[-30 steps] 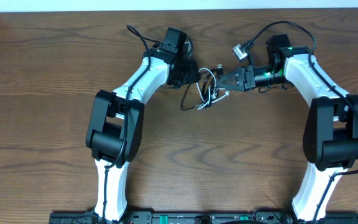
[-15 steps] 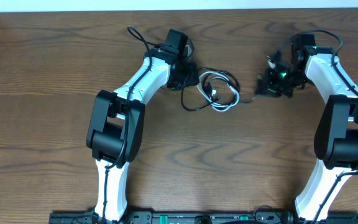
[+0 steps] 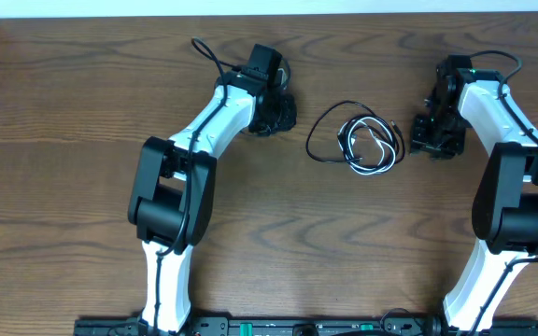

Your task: Untangle cables

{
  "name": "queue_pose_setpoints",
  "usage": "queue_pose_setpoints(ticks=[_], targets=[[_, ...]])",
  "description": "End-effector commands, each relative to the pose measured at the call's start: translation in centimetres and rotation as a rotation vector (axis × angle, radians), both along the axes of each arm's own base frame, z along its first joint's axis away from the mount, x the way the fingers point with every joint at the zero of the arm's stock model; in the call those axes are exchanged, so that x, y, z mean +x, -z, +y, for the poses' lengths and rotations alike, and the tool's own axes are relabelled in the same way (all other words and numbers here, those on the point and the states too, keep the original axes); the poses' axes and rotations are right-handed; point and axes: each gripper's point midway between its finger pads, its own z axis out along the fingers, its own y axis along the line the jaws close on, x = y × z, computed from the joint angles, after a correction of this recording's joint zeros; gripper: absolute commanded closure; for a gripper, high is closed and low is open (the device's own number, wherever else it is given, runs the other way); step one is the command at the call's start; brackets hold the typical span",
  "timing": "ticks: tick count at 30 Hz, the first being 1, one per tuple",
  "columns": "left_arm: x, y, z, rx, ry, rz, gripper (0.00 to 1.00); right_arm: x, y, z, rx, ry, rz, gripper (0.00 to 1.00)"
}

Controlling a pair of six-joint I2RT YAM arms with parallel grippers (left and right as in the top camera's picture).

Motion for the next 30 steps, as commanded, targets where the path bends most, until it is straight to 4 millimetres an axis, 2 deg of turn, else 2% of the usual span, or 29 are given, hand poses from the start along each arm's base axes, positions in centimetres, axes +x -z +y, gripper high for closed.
queue_pose_setpoints(ticks=[1,2,3,4,6,9,11,13,16,18,19,22,26,30], targets=[[-0.3,-5.8,-1.0,-0.035,0.061,-0.12,0.84,1.5,-3.6,2.3,0.128,-0.11,-0.12,0.57],[-0.4,-6.5,-0.9,-0.038,0.061,-0.13,0.84,1.8,-4.5,2.8,0.158,-0.131,-0.15,0.57],[-0.7,-7.8,-0.7,-0.043,0.058,-0.145,0.83,2.4,-6.6,4.0,0.221,-0.166,-0.221,0.58],[-0.8,-8.5,-0.5,-0.045,0.054,-0.151,0.78,2.6,-7.7,4.3,0.238,-0.176,-0.258,0.58],[-1.0,-9.5,0.0,-0.048,0.047,-0.161,0.75,2.8,-9.4,4.4,0.235,-0.188,-0.307,0.59],[-1.3,-10.8,0.8,-0.049,0.034,-0.167,0.71,2.7,-10.9,4.7,0.229,-0.219,-0.347,0.62],[-1.5,-11.3,1.3,-0.048,0.025,-0.164,0.69,2.3,-10.9,5.3,0.234,-0.24,-0.34,0.62],[-1.7,-11.3,1.8,-0.043,0.017,-0.154,0.64,1.9,-10.1,6.0,0.24,-0.268,-0.317,0.63],[-1.9,-11.0,2.4,-0.034,0.006,-0.131,0.62,1.1,-8.3,7.1,0.25,-0.301,-0.26,0.68],[-2.0,-10.9,2.8,-0.029,-0.001,-0.118,0.62,0.5,-6.7,7.8,0.257,-0.315,-0.212,0.81],[-2.0,-10.8,3.0,-0.028,-0.005,-0.115,0.62,0.3,-6.2,8.0,0.258,-0.319,-0.2,0.83],[-1.8,-10.8,3.5,-0.027,-0.016,-0.113,0.61,-0.2,-4.0,8.3,0.233,-0.332,-0.149,0.81],[-1.8,-10.8,3.9,-0.025,-0.023,-0.108,0.61,-0.5,-1.6,7.6,0.162,-0.345,-0.092,0.77],[-1.9,-10.7,3.8,-0.024,-0.022,-0.107,0.6,-0.2,-0.5,7.3,0.125,-0.353,-0.082,0.77]])
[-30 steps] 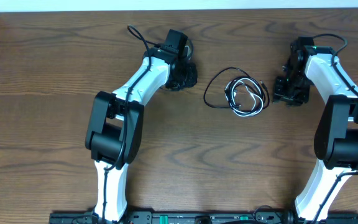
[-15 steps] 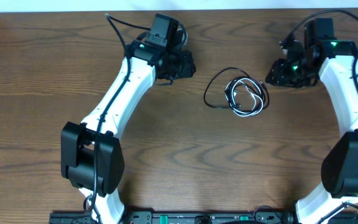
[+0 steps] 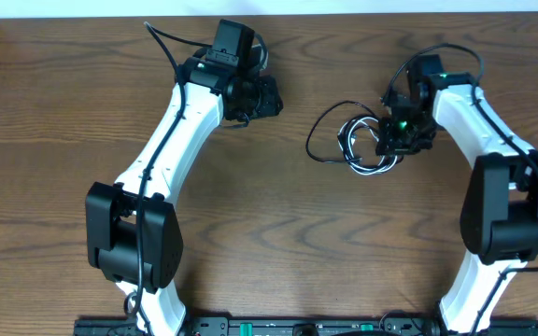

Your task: Untangle cables

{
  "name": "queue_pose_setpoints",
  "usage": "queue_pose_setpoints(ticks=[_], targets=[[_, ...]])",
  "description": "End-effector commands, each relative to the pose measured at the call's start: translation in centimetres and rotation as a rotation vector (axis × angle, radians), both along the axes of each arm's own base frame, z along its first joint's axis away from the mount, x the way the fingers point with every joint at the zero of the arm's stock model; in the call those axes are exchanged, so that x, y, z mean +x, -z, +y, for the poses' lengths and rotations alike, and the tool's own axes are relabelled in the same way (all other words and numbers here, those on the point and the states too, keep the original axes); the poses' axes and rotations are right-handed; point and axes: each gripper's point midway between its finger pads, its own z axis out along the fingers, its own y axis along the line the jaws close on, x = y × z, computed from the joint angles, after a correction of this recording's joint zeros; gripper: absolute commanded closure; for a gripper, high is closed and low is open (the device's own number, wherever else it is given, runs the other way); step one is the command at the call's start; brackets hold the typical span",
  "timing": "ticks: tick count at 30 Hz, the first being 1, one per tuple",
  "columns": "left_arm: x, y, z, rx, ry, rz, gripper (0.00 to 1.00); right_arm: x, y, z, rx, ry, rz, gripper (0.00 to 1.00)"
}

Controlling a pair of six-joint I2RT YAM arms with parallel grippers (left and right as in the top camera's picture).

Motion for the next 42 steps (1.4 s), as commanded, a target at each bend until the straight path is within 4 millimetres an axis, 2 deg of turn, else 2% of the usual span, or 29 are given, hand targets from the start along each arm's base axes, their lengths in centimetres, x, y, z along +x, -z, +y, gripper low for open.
queue_pose_setpoints(ticks=[1,6,7,10,13,15,18,22,28,31,33,37,40,42], targets=[[-0.2,-0.4,0.2,0.001,0.004,-0.006,0.6,0.2,0.8,-0.5,-0.049,-0.017,-0.004,0.77],[-0.2,-0.4,0.2,0.001,0.004,-0.006,0.59,0.5,0.6,0.2,-0.008,-0.019,-0.017,0.76],[-0.2,-0.4,0.2,0.001,0.004,-0.006,0.57,0.5,0.0,0.8,0.03,-0.034,-0.021,0.7],[-0.2,-0.4,0.3,0.002,0.004,-0.004,0.57,0.8,-2.3,2.3,0.124,-0.065,-0.072,0.64],[-0.4,-0.3,0.3,0.005,0.004,0.005,0.56,1.4,-4.9,1.1,0.085,-0.009,-0.14,0.6],[-0.6,-0.2,0.4,0.007,0.004,0.012,0.56,1.5,-5.9,-0.2,0.04,0.036,-0.163,0.6],[-0.6,-0.2,0.4,0.008,0.004,0.015,0.56,1.5,-5.8,-1.5,0.001,0.055,-0.164,0.62],[-0.6,-0.2,0.4,0.008,0.004,0.015,0.56,0.8,-3.6,-1.7,-0.008,0.049,-0.117,0.66],[-0.6,-0.2,0.4,0.008,0.004,0.015,0.55,-1.0,0.4,0.2,0.009,-0.054,-0.083,0.71],[-0.6,-0.1,0.4,0.008,0.004,0.015,0.55,-1.5,1.5,1.1,0.009,-0.087,-0.093,0.73],[-0.6,-0.2,0.4,0.008,0.004,0.015,0.55,-1.5,1.9,1.6,0.016,-0.1,-0.108,0.8],[-0.7,-0.1,0.4,0.009,0.004,0.016,0.55,-1.2,1.0,4.0,0.155,-0.115,-0.13,0.99],[-0.6,-0.1,0.4,0.008,0.004,0.016,0.55,-0.7,-0.9,6.6,0.356,-0.124,-0.157,0.99],[-0.7,-0.1,0.4,0.008,0.004,0.016,0.55,-0.4,-3.0,8.3,0.535,-0.133,-0.179,0.99]])
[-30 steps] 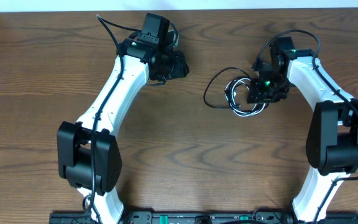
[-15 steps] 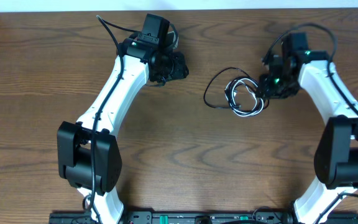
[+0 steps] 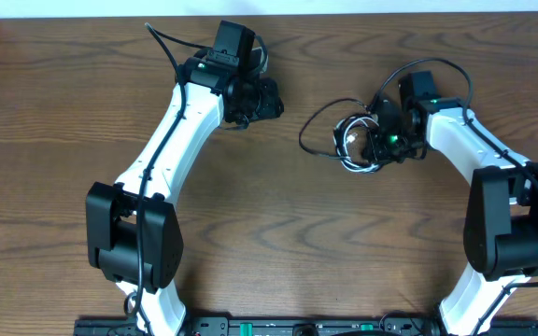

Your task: Untangle cables

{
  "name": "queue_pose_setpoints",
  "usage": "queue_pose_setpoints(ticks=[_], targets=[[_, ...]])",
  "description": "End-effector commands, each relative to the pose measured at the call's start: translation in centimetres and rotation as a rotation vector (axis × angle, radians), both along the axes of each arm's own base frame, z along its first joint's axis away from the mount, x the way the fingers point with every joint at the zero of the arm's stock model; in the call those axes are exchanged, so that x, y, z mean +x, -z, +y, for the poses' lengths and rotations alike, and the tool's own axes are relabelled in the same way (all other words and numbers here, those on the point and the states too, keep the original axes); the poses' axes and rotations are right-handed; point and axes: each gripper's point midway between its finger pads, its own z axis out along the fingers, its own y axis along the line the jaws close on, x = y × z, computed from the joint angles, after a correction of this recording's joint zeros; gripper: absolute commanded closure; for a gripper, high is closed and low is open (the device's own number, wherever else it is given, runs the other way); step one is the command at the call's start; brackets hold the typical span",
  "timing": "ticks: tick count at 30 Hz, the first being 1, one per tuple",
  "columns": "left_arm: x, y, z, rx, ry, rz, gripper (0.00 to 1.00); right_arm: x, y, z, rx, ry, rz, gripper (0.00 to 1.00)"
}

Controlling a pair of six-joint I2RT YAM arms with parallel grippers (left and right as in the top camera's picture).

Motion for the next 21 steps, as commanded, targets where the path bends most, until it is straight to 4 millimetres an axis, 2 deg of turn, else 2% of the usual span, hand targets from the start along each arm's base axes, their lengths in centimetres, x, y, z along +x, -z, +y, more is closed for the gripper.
queue_pose_setpoints(ticks=[1,3,6,12,16,21], targets=[[-0.2,-0.4,0.2,0.001,0.005,-0.006,0.55,-0.2,-4.3,4.1,0.39,-0.072,-0.011,0.99],[-0.3,-0.3,0.3,0.002,0.004,-0.001,0.54,-0.2,-7.3,5.3,0.59,-0.111,-0.036,0.99],[-0.7,-0.3,0.0,-0.009,0.013,0.015,0.51,0.0,-10.6,5.7,0.755,-0.141,-0.053,0.99],[-1.6,-0.8,-1.5,-0.086,0.057,0.044,0.51,0.4,-16.4,6.3,0.887,-0.198,-0.115,0.99],[-1.9,-0.9,-2.1,-0.102,0.072,0.049,0.51,0.8,-21.4,6.2,0.88,-0.217,-0.198,0.99],[-2.1,-0.9,-2.6,-0.102,0.084,0.05,0.51,2.4,-23.0,4.7,0.657,-0.024,-0.248,0.99]])
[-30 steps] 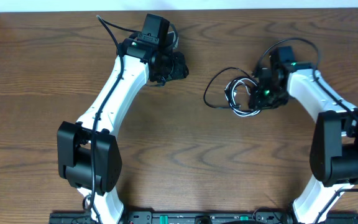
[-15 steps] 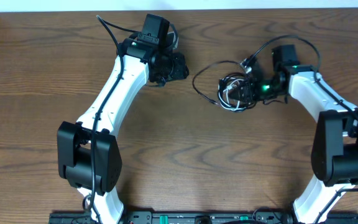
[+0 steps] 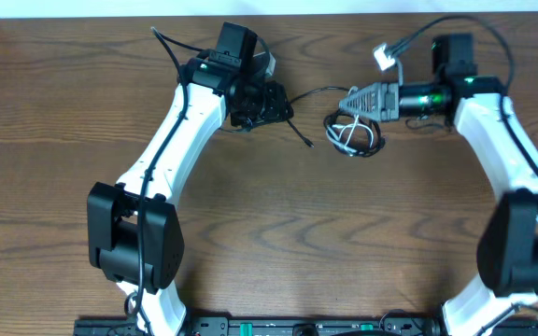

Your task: Untangle cables

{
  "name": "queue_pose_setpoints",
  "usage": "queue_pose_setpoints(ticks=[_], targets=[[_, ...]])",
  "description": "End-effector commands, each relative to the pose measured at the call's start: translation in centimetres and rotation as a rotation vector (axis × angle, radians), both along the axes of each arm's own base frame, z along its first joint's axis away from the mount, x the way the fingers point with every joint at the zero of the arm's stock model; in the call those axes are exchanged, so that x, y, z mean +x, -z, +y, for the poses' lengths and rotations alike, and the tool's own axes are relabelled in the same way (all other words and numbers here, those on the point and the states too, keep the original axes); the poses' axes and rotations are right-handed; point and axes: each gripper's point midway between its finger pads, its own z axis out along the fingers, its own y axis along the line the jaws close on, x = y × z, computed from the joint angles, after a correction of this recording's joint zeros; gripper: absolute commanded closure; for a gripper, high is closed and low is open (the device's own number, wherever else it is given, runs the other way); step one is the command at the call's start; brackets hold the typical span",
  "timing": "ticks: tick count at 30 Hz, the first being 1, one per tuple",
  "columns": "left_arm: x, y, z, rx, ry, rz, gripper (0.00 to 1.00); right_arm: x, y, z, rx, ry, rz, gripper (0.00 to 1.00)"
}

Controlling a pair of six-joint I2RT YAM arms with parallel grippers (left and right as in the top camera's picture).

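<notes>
A tangle of black and white cables (image 3: pixel 355 136) lies at the table's upper middle, partly lifted. My right gripper (image 3: pixel 351 99) is turned sideways over it and shut on the top of the tangle. From there one black cable strand (image 3: pixel 318 90) runs left to my left gripper (image 3: pixel 276 103), which appears shut on it. The strand's loose plug end (image 3: pixel 304 141) trails down to the right of the left gripper. The fingers of the left gripper are dark and hard to make out.
The brown wooden table (image 3: pixel 269 233) carries nothing else. Both white arms reach in from the near edge, the left (image 3: pixel 171 140) and the right (image 3: pixel 502 140). A white wall strip (image 3: pixel 269 7) runs along the far edge.
The right gripper has gone from low on the tangle to higher and turned sideways, holding it. The black loop that lay left of the tangle now stretches to the left gripper, which sits slightly further right.
First both grippers stood apart from the tangle, which lay flat between them. Then the left arm had swung back and the right gripper was at the tangle's right side. Later the right gripper was down on it. Now the tangle is lifted and one black strand is drawn out leftward.
</notes>
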Motion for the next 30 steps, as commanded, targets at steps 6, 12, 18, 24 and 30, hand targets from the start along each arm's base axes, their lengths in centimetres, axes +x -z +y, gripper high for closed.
queue_pose_setpoints(ticks=[6,12,18,24,30], targets=[[-1.1,-0.4,-1.6,-0.017,0.05,-0.003,0.5,-0.1,-8.0,-2.7,-0.186,0.313,-0.123,0.99],[-1.2,-0.2,-3.2,-0.032,0.051,-0.001,0.4,-1.9,-12.1,-4.0,-0.168,0.411,-0.169,0.99],[-1.5,-0.5,-5.0,-0.048,0.082,-0.027,0.31,-2.8,-14.6,-5.4,-0.15,0.51,-0.181,0.99],[-2.2,-1.0,-7.6,-0.129,0.149,-0.03,0.27,-3.0,-15.0,-5.6,-0.149,0.525,-0.186,0.99],[-2.7,-0.1,-9.8,-0.216,0.179,0.032,0.27,-3.1,-14.7,-5.6,-0.156,0.522,-0.179,0.99]])
